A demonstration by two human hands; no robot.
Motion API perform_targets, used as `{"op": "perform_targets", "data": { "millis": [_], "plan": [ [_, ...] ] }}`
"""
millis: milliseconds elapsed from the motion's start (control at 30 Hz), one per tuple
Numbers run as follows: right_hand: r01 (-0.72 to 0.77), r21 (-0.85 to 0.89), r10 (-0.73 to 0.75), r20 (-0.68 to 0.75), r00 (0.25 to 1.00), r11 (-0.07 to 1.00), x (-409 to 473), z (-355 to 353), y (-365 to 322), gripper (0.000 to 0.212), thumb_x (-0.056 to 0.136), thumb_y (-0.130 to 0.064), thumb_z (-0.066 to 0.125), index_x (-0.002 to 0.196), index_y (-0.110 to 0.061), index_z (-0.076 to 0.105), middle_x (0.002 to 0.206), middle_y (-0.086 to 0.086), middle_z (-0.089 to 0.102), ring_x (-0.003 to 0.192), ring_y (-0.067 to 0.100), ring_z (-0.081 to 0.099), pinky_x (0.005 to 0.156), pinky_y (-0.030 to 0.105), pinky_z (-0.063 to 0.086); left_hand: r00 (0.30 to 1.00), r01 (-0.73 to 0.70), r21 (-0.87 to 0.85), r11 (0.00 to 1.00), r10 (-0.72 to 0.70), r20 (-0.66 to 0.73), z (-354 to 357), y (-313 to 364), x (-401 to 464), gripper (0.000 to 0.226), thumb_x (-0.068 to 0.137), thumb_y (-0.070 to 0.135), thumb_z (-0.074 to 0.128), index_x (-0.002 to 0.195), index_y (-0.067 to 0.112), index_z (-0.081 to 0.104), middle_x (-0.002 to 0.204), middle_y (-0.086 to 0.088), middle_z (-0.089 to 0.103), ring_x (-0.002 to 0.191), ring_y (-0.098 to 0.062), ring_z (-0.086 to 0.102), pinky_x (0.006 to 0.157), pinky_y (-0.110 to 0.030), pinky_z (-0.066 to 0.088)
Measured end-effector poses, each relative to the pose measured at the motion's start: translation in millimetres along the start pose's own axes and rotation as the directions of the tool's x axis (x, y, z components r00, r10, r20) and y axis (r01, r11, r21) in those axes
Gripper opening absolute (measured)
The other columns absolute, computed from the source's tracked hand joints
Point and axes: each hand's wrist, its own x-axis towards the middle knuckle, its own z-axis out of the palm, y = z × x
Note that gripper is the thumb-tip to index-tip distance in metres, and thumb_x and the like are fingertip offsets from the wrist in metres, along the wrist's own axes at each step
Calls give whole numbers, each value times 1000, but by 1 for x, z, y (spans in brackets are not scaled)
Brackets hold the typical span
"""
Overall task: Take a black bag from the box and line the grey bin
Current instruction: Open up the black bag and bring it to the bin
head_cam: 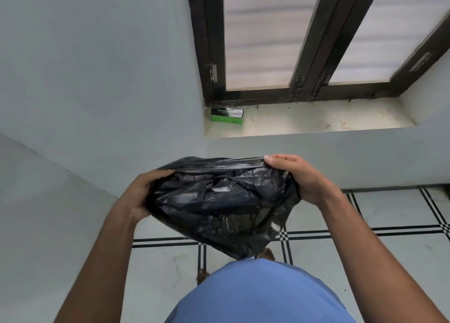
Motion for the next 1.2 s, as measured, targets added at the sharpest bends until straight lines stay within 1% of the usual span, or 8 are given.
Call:
{"op": "perform_targets", "data": {
  "millis": [200,433,600,700,800,900,1100,1200],
  "plan": [
    [-112,-208,108,-30,994,972,16,-8,23,44,99,-36,84,127,-4,75,123,23,80,108,39,80,93,41,67,950,129,717,685,-293,109,4,4,5,35,92,25,87,121,8,81,120,-15,82,115,-35,78,105,-41,59],
    [-235,-960,81,-225,971,154,36,24,-8,26,97,-23,60,115,-20,79,107,7,77,99,30,72,87,40,62,960,198,978,60,188,-206,32,44,19,16,95,20,60,102,14,72,115,-17,78,96,-34,70,79,-35,51],
    [308,-830,-734,-168,658,465,23,61,-49,35,100,-11,56,131,-20,71,100,-5,72,88,13,65,74,33,51,60,-446,862,243,968,-242,78,42,-13,60,80,1,64,136,19,51,118,-5,69,90,-21,64,79,-33,49],
    [324,-928,-896,-22,443,183,36,71,-19,47,101,-13,56,148,-17,62,119,10,68,96,26,64,78,35,52,446,-153,978,140,893,-58,69,13,16,40,92,9,64,128,19,50,112,-15,70,81,-32,67,68,-36,43],
    [-86,-978,15,-85,996,191,56,58,28,47,108,-52,61,134,-14,67,118,11,75,96,35,74,82,42,60,980,197,977,-86,10,-197,31,-26,56,37,102,30,63,134,12,66,122,-11,72,97,-30,74,63,-29,51],
    [-204,-977,568,-135,812,60,48,48,56,72,94,-77,69,124,-11,74,110,2,76,96,27,70,85,36,56,947,189,981,51,-274,-168,6,-50,57,39,102,44,69,131,19,72,115,-1,72,101,-22,70,79,-33,55],
    [-67,-762,-104,-174,979,644,56,43,40,55,109,-63,54,99,-12,72,83,-1,69,84,24,69,72,37,51,948,18,763,646,231,-218,12,-15,47,29,111,36,57,104,16,77,110,-6,79,112,-33,75,92,-37,55],
    [289,-711,-669,-333,664,641,55,54,17,32,116,-40,55,122,-16,75,107,0,75,99,17,68,87,39,58,561,-324,734,597,746,-358,38,13,25,27,108,17,47,128,22,66,123,1,73,115,-22,68,93,-26,46]
  ]
}}
